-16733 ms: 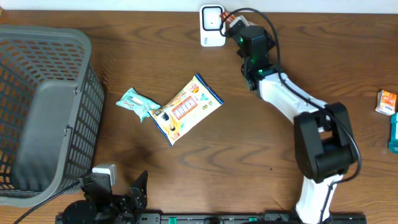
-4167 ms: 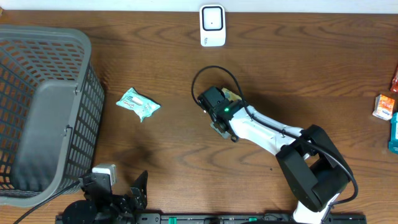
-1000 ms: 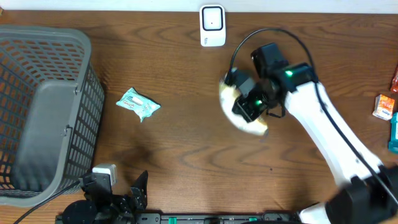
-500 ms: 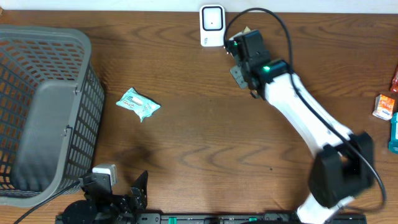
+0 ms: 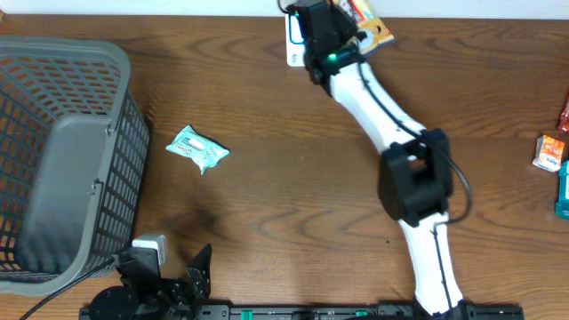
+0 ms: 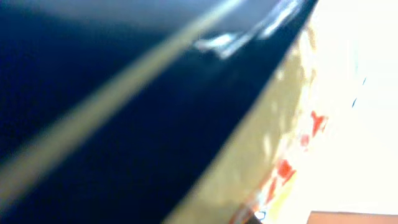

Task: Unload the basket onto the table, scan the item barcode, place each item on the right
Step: 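Lift the snack bag up to the white scanner face, then carry the snack bag right and drop it at the right edge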

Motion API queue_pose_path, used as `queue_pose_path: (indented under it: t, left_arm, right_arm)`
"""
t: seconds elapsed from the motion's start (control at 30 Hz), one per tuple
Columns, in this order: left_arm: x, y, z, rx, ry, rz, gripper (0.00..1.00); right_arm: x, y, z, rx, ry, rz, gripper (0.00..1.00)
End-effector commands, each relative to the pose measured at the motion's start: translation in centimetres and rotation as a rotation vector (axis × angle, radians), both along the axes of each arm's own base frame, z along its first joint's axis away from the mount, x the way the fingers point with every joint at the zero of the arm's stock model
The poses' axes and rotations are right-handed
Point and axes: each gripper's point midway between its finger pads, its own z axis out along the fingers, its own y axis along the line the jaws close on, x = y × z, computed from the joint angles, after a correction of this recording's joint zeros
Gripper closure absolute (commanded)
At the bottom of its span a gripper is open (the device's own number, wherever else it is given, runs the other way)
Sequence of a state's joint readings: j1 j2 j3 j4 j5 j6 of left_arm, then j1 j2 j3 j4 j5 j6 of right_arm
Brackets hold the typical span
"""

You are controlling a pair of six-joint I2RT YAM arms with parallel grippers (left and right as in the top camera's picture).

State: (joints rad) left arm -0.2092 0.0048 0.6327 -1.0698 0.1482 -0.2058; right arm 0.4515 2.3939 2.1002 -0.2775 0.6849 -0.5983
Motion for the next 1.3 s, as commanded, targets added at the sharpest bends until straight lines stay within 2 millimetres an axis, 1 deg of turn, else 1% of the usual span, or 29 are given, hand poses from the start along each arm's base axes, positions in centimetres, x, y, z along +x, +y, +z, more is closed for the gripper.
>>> queue_pose_path:
  t: [0.0, 0.03, 0.07, 0.17, 0.3, 0.4, 0.5, 0.57, 0.67, 0.73, 0.83, 0.93, 1.03, 1.17, 1.2, 1.23, 1.27]
  left_arm:
    - [0.0, 0.0, 0.2, 0.000, -0.007, 0.002, 0.02]
    - [0.0, 0.0, 0.2, 0.000, -0.007, 0.002, 0.02]
    - [0.0, 0.0, 0.2, -0.001, -0.007, 0.002, 0.02]
    - [0.0, 0.0, 0.2, 0.000, -0.007, 0.002, 0.02]
    - [0.0, 0.0, 0.2, -0.001, -0.007, 0.002, 0.02]
    - [0.0, 0.0, 0.2, -0.001, -0.007, 0.002, 0.02]
    - [0.0, 0.0, 0.2, 0.000, -0.006, 0.002, 0.02]
    - [0.0, 0.0, 0.2, -0.001, -0.007, 0.002, 0.02]
    - [0.0, 0.0, 0.2, 0.000, -0.006, 0.002, 0.02]
    - [0.0, 0.0, 0.2, 0.000, -0.007, 0.002, 0.02]
    - [0.0, 0.0, 0.2, 0.000, -0.007, 0.002, 0.02]
    - [0.0, 0.0, 0.2, -0.001, -0.007, 0.002, 0.02]
    - [0.0, 0.0, 0.2, 0.000, -0.007, 0.002, 0.02]
    - [0.0, 0.0, 0.2, -0.001, -0.007, 0.002, 0.02]
    - [0.0, 0.0, 0.2, 0.000, -0.007, 0.002, 0.02]
    - [0.0, 0.0, 0.2, 0.000, -0.006, 0.002, 0.02]
    - [0.0, 0.0, 0.2, 0.000, -0.007, 0.002, 0.02]
  right_arm:
    - [0.9, -0.3, -2.7, -0.326, 0.042, -0.021, 0.99]
    - [1.1, -0.1, -3.5, -0.383, 0.052, -0.013, 0.99]
    - [1.2, 0.1, -3.8, -0.419, 0.046, -0.018, 0.99]
    - [1.3, 0.6, -4.5, -0.428, 0.034, -0.018, 0.99]
    - [1.1, 0.8, -4.5, -0.456, 0.043, -0.016, 0.99]
    - [1.0, 0.2, -3.8, -0.464, 0.024, -0.061, 0.99]
    - [0.6, -0.5, -2.4, -0.461, 0.008, -0.109, 0.99]
    - [0.3, -1.6, -1.1, -0.440, 0.006, -0.143, 0.99]
    - [-0.6, -3.8, 0.9, -0.364, 0.032, -0.175, 0.99]
    - [-1.4, -5.7, 2.1, -0.293, 0.062, -0.192, 0.99]
    - [-2.8, -9.5, 3.6, -0.142, 0.101, -0.253, 0.99]
    - [-4.1, -14.4, 3.5, 0.016, 0.167, -0.328, 0.99]
    - [-5.3, -20.0, 1.5, 0.154, 0.244, -0.435, 0.99]
    - [-7.5, -27.3, -4.3, 0.307, 0.411, -0.526, 0.98]
    - [-8.4, -29.6, -5.8, 0.333, 0.443, -0.566, 0.98]
    - [-8.9, -30.9, -6.6, 0.340, 0.456, -0.591, 0.98]
    - [-9.7, -32.9, -7.5, 0.349, 0.467, -0.635, 0.98]
